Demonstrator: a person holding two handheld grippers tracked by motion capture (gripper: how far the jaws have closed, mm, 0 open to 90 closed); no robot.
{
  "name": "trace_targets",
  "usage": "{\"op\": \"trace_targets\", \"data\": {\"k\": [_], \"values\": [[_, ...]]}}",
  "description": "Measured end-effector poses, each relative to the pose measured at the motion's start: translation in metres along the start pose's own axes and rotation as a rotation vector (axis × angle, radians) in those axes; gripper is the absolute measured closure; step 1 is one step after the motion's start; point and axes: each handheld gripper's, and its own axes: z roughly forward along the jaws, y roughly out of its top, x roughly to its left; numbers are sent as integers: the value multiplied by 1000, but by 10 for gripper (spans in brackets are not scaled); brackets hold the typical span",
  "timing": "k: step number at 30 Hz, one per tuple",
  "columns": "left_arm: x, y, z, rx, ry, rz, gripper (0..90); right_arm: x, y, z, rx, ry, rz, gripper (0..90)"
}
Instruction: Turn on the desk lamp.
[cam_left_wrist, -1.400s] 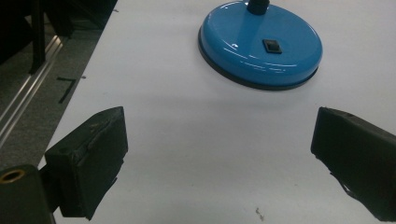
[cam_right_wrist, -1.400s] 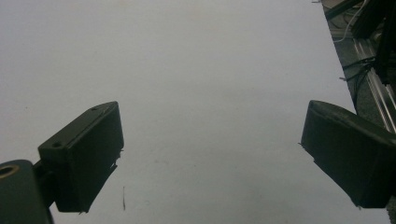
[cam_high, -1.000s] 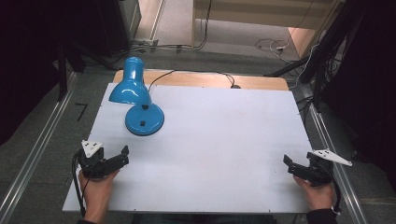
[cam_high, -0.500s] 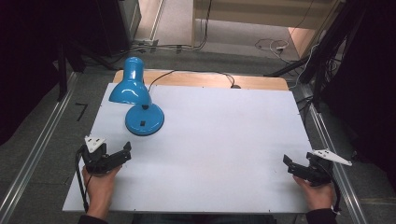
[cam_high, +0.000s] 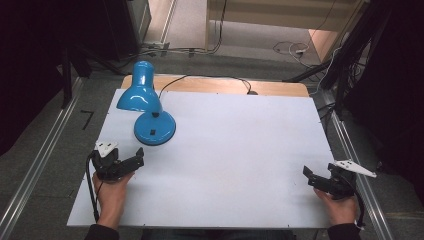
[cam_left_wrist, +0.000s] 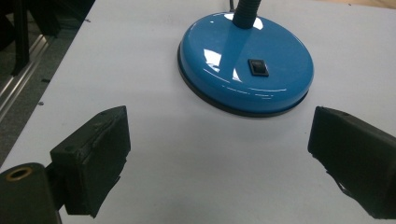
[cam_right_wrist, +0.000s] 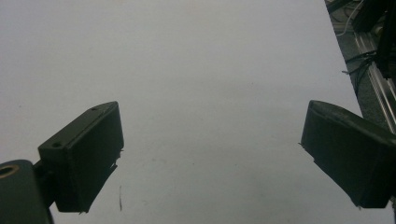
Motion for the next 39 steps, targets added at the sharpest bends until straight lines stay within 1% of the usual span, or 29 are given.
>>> {"op": "trace_targets", "data": {"k": [12,17,25,30,33,39], "values": [[-4,6,7,-7,-3,-1,71,0,0,0,-1,1,-1,43],[-7,8,10,-13,-4,3,84,0,0,0,0,2,-1,43],[-9,12,16,-17,-10,-2,99,-1,0,1,4,0,4,43],[-10,14,19,-26,-11,11,100,-1,0,1,2,-1,4,43],[-11,15,22,-31,-12,17,119,-1,0,1,2,0,5,43],[-9,18,30,-31,-6,12,148,-1,0,1,2,1,4,43]]}}
